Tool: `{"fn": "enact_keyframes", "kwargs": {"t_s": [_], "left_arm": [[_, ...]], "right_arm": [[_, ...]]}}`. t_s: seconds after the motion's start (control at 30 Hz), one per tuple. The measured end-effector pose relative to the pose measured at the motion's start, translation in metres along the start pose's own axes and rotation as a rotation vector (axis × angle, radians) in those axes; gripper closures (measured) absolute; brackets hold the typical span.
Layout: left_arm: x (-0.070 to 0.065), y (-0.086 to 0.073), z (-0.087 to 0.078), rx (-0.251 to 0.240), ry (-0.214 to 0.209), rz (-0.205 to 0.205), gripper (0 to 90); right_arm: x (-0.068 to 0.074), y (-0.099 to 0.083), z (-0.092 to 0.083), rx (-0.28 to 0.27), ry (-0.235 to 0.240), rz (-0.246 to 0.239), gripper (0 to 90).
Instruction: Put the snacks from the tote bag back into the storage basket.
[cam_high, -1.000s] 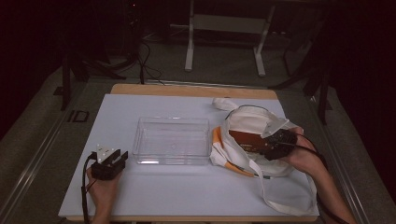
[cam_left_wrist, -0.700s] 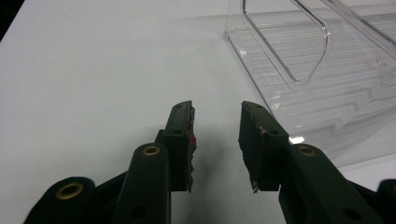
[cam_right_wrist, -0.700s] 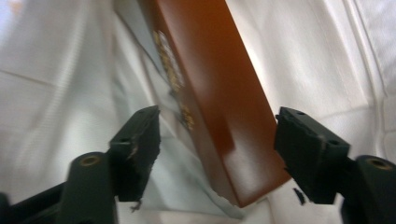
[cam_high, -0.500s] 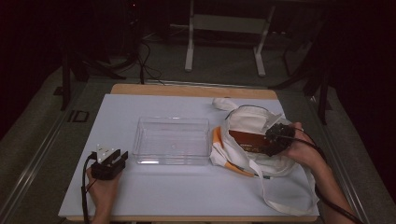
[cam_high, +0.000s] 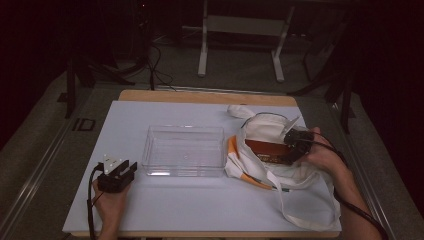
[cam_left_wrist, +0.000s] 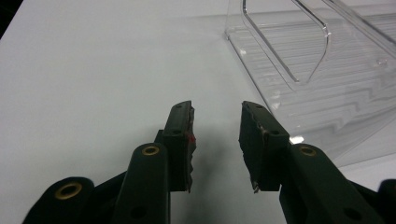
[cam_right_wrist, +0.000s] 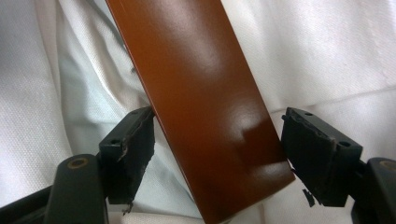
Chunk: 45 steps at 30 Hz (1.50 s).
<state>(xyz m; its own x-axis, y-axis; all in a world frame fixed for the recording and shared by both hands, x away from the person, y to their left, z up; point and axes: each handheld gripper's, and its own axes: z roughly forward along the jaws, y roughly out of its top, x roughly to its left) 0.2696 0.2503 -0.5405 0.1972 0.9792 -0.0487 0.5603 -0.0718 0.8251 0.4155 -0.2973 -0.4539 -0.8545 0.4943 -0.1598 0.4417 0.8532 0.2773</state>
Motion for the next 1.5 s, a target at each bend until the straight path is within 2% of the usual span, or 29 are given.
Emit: {"fn": "enact_keyframes", "kwargs": {"t_s": [0.13,0.4,0.5,0.7,0.9,1.03,1.3,1.5], "left_arm": [[0.0,0.0,0.0,0.001,-0.001,0.0,64.9],[0.0,0.0,0.0,0.005,0.002,0.001,64.6],[0.0,0.0,0.0,0.005,0.003,0.001,64.6],[0.0,0.0,0.0,0.005,0.001,0.0,64.5],[0.0,0.0,0.0,0.005,0.001,0.001,64.5],[0.0,0.0,0.0,0.005,0.002,0.001,64.5],[0.0,0.0,0.0,0.006,0.001,0.001,64.5],[0.0,0.0,0.0,0.007,0.002,0.001,64.5]], "right_arm": [[0.0,0.003,0.001,0.04,0.016,-0.007,28.4],[0.009,0.006,-0.008,0.124,0.11,-0.039,32.1],[0.01,0.006,-0.004,0.161,0.118,-0.048,31.5],[0.002,0.004,0.012,0.193,0.159,-0.004,33.5],[0.002,0.004,0.02,0.213,0.164,0.0,34.8],[0.001,0.006,0.021,0.225,0.158,-0.012,39.8],[0.001,0.007,0.023,0.242,0.158,-0.016,40.4],[0.0,0.007,0.021,0.234,0.158,-0.029,42.5]]}}
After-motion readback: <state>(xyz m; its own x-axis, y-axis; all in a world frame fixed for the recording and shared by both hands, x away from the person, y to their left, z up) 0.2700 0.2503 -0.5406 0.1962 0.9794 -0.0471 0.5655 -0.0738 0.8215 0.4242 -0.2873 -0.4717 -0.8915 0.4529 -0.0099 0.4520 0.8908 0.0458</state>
